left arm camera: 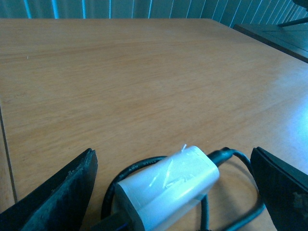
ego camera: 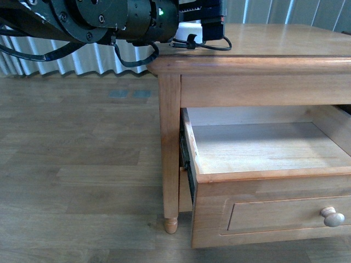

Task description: Put charger into drawer

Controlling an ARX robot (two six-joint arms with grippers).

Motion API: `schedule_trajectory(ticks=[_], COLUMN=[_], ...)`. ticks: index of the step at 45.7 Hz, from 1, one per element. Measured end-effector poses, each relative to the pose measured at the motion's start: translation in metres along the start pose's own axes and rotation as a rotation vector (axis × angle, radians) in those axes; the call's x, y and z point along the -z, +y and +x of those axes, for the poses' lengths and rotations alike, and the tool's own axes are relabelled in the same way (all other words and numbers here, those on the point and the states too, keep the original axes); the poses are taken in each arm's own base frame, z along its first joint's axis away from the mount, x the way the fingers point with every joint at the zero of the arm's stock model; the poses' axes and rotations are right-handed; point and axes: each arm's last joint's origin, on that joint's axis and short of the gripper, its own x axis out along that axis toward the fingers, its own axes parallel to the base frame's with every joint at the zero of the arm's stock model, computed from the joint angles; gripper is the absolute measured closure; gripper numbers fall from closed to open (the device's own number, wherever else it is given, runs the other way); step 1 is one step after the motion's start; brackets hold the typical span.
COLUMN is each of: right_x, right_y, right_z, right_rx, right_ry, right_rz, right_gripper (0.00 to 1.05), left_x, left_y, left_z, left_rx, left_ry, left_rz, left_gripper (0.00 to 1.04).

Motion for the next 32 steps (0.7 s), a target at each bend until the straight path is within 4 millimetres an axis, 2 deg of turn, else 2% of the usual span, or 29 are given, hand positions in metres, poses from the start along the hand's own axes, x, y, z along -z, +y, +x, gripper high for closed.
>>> schedule_trajectory(ticks=[8, 18, 26, 32], right_x=[0.000, 0.000, 0.000, 0.000], right_y=[0.000, 0.000, 0.000, 0.000], right_z=[0.000, 0.000, 0.000, 0.000], right_rx=[0.000, 0.000, 0.000, 0.000], right_ry=[0.000, 0.000, 0.000, 0.000], right_rz=[0.000, 0.000, 0.000, 0.000], right_gripper=[0.08, 0.08, 0.08, 0.08], left_x=[0.004, 0.004, 0.004, 0.005], left_y=[0.001, 0.000, -0.003, -0.014], left_z=[0.009, 0.010, 0.011, 0.010], left_rx=[0.003, 0.037, 0.059, 0.076], left_ry=[0.014, 0.022, 0.015, -0.008], left_rz=[-0.001, -0.002, -0.001, -0.011], left_gripper=[0.08, 0.53, 0.56, 0.56])
